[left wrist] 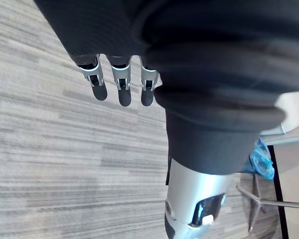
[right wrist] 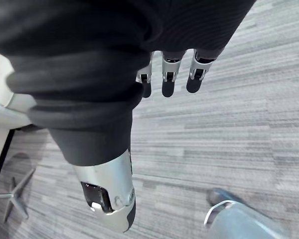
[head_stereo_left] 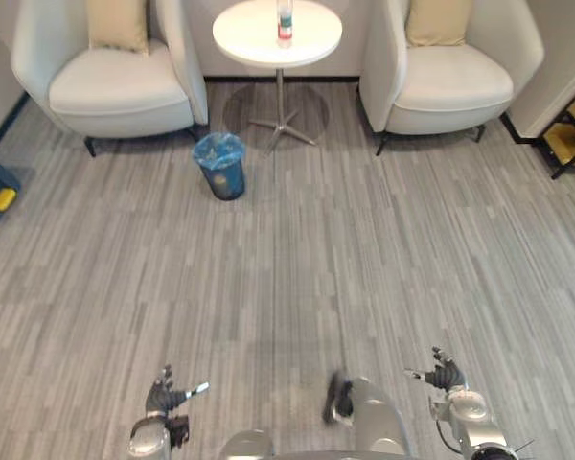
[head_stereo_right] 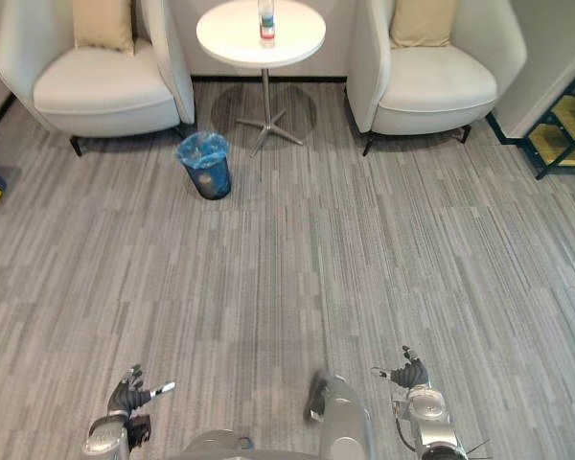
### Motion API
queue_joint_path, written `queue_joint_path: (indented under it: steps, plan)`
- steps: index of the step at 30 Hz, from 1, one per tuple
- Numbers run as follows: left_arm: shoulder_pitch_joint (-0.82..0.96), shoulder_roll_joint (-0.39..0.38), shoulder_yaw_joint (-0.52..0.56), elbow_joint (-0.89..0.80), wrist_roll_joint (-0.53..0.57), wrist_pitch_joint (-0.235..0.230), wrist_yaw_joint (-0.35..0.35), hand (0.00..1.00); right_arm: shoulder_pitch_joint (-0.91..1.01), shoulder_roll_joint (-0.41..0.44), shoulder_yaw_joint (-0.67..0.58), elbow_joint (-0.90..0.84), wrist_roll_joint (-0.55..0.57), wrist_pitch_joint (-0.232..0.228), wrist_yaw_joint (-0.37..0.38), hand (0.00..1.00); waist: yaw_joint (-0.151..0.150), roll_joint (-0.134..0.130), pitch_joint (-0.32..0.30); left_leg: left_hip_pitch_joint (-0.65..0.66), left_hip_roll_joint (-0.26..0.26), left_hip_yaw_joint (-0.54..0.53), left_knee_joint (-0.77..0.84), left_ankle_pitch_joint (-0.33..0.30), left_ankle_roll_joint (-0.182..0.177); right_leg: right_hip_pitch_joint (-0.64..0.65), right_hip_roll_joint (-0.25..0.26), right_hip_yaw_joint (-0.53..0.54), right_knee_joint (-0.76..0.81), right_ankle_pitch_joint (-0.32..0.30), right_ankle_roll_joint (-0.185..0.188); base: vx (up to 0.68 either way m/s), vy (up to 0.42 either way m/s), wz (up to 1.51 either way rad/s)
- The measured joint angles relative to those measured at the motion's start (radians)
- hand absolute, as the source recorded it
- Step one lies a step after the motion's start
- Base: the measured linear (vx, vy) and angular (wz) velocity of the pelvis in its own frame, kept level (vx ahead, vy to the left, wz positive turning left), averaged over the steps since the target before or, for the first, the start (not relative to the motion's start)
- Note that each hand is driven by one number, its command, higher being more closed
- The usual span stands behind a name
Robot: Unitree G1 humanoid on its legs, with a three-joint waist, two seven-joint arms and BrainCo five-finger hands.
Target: Gather rubbish on tea table into small bin, then transfer packed bag to large trash can.
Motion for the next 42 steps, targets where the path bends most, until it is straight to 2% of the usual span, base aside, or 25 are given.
queue_joint_path:
  steps: [1,3,4,6,7,11,12,14,15,17,19,20,21,23,25,28,29,30,31,32,34,36,38,40,42]
  plan:
    - [-0.001,-0.001,0.000,0.001,0.000,0.000,0.000,0.00,-0.004,0.000,-0.002,-0.004,0.001,0.000,-0.003,0.00,-0.002,0.007,-0.002,-0.011,0.005,-0.006,0.037,0.012,-0.002,0.010,0.002,-0.011,0.015,-0.026,-0.002,0.57,-0.273,0.41]
    - [-0.008,-0.006,0.001,0.001,0.005,0.001,-0.001,0.00,-0.001,0.002,0.009,-0.014,0.012,-0.004,-0.005,0.00,-0.001,0.038,0.013,-0.154,0.047,-0.020,0.430,0.120,-0.019,0.145,0.040,-0.056,-0.062,-0.084,-0.005,0.52,-0.225,0.43]
    - [-0.001,-0.011,0.001,-0.002,0.006,0.001,-0.004,0.00,0.001,0.003,0.022,-0.017,0.021,-0.005,-0.006,0.00,0.024,0.052,0.019,-0.243,0.091,-0.018,0.640,0.182,-0.024,0.223,0.076,-0.069,-0.132,-0.083,-0.008,0.55,-0.216,0.07]
    - [0.019,-0.009,0.004,-0.008,0.008,0.006,-0.007,0.00,-0.006,0.028,0.051,-0.017,0.042,-0.007,-0.012,0.00,0.063,0.052,0.032,-0.413,0.149,0.037,0.987,0.130,0.050,0.402,0.141,-0.050,-0.275,-0.081,-0.017,0.60,-0.197,-0.29]
    - [0.027,-0.010,0.003,-0.026,0.008,0.011,-0.007,0.00,-0.013,0.041,0.054,-0.021,0.049,-0.008,-0.013,0.00,0.085,0.032,0.038,-0.475,0.139,0.071,1.012,0.118,0.069,0.464,0.143,-0.037,-0.326,-0.081,-0.016,0.53,-0.146,-0.32]
    - [0.044,-0.015,0.008,-0.080,0.007,0.010,-0.007,0.00,-0.062,0.038,0.059,-0.008,0.057,-0.009,-0.028,0.00,0.156,-0.010,0.059,-0.699,0.038,0.134,0.628,0.109,0.081,0.602,0.121,0.025,-0.459,-0.100,0.014,0.56,-0.018,-0.48]
    - [0.047,-0.019,0.014,-0.079,0.004,0.011,-0.003,0.00,-0.070,0.032,0.060,-0.001,0.056,-0.009,-0.029,0.00,0.169,-0.013,0.068,-0.707,-0.018,0.117,0.412,0.140,0.046,0.642,0.107,0.046,-0.471,-0.122,0.046,0.61,0.153,-0.59]
    - [0.069,-0.026,0.022,-0.080,0.000,0.008,0.001,0.00,-0.053,0.024,0.059,0.002,0.055,-0.008,-0.032,0.00,0.188,0.005,0.062,-0.665,-0.045,0.107,0.112,0.239,0.047,0.713,0.117,0.082,-0.479,-0.177,0.078,0.68,0.202,-0.53]
    - [0.068,-0.014,0.035,-0.072,-0.002,0.011,0.011,0.00,-0.051,0.035,0.062,0.008,0.055,-0.005,-0.037,0.00,0.195,-0.003,0.059,-0.669,-0.055,0.093,0.168,0.381,0.163,0.763,0.107,0.105,-0.473,-0.221,0.101,0.58,0.196,-0.17]
    - [0.040,-0.009,0.055,-0.084,-0.003,0.007,0.016,0.00,-0.053,0.053,0.061,0.010,0.054,-0.006,-0.043,0.00,0.191,-0.073,0.056,-0.704,-0.096,0.126,0.289,0.257,0.176,0.759,0.047,0.128,-0.418,-0.216,0.100,0.70,0.207,0.06]
    - [0.043,-0.013,0.049,-0.071,-0.003,0.011,0.013,0.00,-0.053,0.060,0.061,0.016,0.049,-0.006,-0.046,0.00,0.189,-0.084,0.054,-0.673,-0.109,0.134,0.381,0.151,0.201,0.676,0.005,0.160,-0.127,-0.184,0.145,0.78,0.236,0.05]
    - [0.041,-0.004,0.048,-0.056,-0.003,0.014,0.013,0.00,-0.052,0.069,0.061,0.036,0.039,-0.007,-0.045,0.00,0.183,-0.087,0.053,-0.617,-0.124,0.126,0.390,0.100,0.207,0.584,-0.022,0.190,0.142,-0.084,0.223,0.73,0.217,0.30]
    - [0.035,0.008,0.039,-0.057,-0.003,0.020,0.014,0.00,-0.045,0.072,0.064,0.046,0.035,-0.007,-0.045,0.00,0.177,-0.089,0.052,-0.553,-0.144,0.104,0.373,0.068,0.212,0.480,-0.037,0.197,0.387,-0.072,0.244,0.60,0.149,0.39]
    - [0.030,0.024,0.031,-0.058,-0.003,0.021,0.017,0.00,-0.033,0.072,0.085,0.049,0.033,-0.007,-0.045,0.00,0.154,-0.086,0.053,-0.422,-0.163,0.070,0.290,0.050,0.228,0.359,-0.054,0.140,0.557,-0.113,0.169,0.60,0.063,0.59]
    - [0.027,0.027,0.030,-0.060,-0.003,0.020,0.018,0.00,-0.026,0.073,0.098,0.047,0.032,-0.008,-0.045,0.00,0.130,-0.073,0.052,-0.299,-0.162,0.026,0.189,0.048,0.231,0.256,-0.049,0.064,0.498,-0.149,0.110,0.58,0.000,0.64]
    - [0.000,0.027,0.028,-0.057,-0.003,0.020,0.017,0.00,-0.016,0.071,0.098,0.036,0.032,-0.007,-0.043,0.00,0.102,-0.071,0.056,-0.174,-0.153,-0.039,0.115,0.024,0.207,0.131,-0.009,0.029,0.057,-0.136,0.111,0.56,-0.104,0.68]
    - [-0.009,0.026,0.028,-0.055,-0.003,0.020,0.017,0.00,-0.015,0.070,0.094,0.043,0.032,-0.006,-0.043,0.00,0.099,-0.076,0.055,-0.144,-0.149,-0.055,0.101,0.013,0.193,0.114,0.009,0.048,-0.129,-0.080,0.114,0.59,-0.182,0.67]
    - [-0.016,0.020,0.029,-0.050,-0.003,0.020,0.017,0.00,-0.015,0.071,0.082,0.045,0.032,-0.004,-0.043,0.00,0.099,-0.079,0.056,-0.088,-0.140,-0.064,0.077,-0.008,0.161,0.102,0.037,0.101,-0.325,0.081,0.126,0.60,-0.195,0.64]
    - [-0.016,0.019,0.029,-0.046,-0.003,0.020,0.017,0.00,-0.015,0.071,0.081,0.045,0.032,-0.003,-0.043,0.00,0.096,-0.079,0.055,-0.067,-0.136,-0.073,0.071,-0.016,0.148,0.108,0.047,0.116,-0.351,0.145,0.122,0.62,-0.233,0.63]
    - [-0.016,0.016,0.029,-0.034,-0.003,0.020,0.017,0.00,-0.018,0.069,0.081,0.045,0.032,-0.001,-0.043,0.00,0.091,-0.075,0.052,-0.044,-0.118,-0.083,0.074,-0.029,0.124,0.127,0.068,0.141,-0.354,0.250,0.066,0.64,-0.253,0.33]
    - [-0.012,0.013,0.032,-0.009,0.000,0.021,0.016,0.00,-0.044,0.067,0.079,0.037,0.032,0.002,-0.040,0.00,0.102,-0.049,0.040,-0.054,-0.065,-0.090,0.148,-0.015,0.082,0.121,0.109,0.129,-0.269,0.205,-0.011,0.68,-0.265,0.12]
    - [-0.009,-0.005,0.038,0.004,0.001,0.021,0.014,0.00,-0.042,0.065,0.082,0.025,0.032,0.000,-0.040,0.00,0.096,-0.032,0.049,-0.156,-0.040,-0.075,0.467,0.089,0.006,0.216,0.136,0.101,-0.265,0.125,-0.027,0.57,-0.248,0.24]
    - [0.003,-0.025,0.041,-0.002,0.001,0.020,0.013,0.00,-0.031,0.077,0.087,-0.010,0.036,0.000,-0.041,0.00,0.119,-0.015,0.051,-0.292,0.036,-0.016,0.788,0.079,0.037,0.347,0.185,0.100,-0.340,0.109,-0.050,0.54,-0.177,-0.04]
    - [0.000,-0.027,0.035,-0.001,0.000,0.023,0.010,0.00,-0.050,0.098,0.086,-0.018,0.038,-0.008,-0.043,0.00,0.144,-0.044,0.053,-0.419,0.025,0.049,0.737,0.005,0.056,0.436,0.183,0.132,-0.408,0.107,-0.053,0.48,-0.103,-0.39]
    - [-0.002,-0.035,0.032,-0.003,0.000,0.024,0.010,0.00,-0.067,0.096,0.077,-0.037,0.038,-0.008,-0.046,0.00,0.146,-0.038,0.057,-0.471,0.007,0.066,0.516,0.002,0.051,0.466,0.171,0.150,-0.426,0.103,-0.047,0.35,0.031,-0.34]
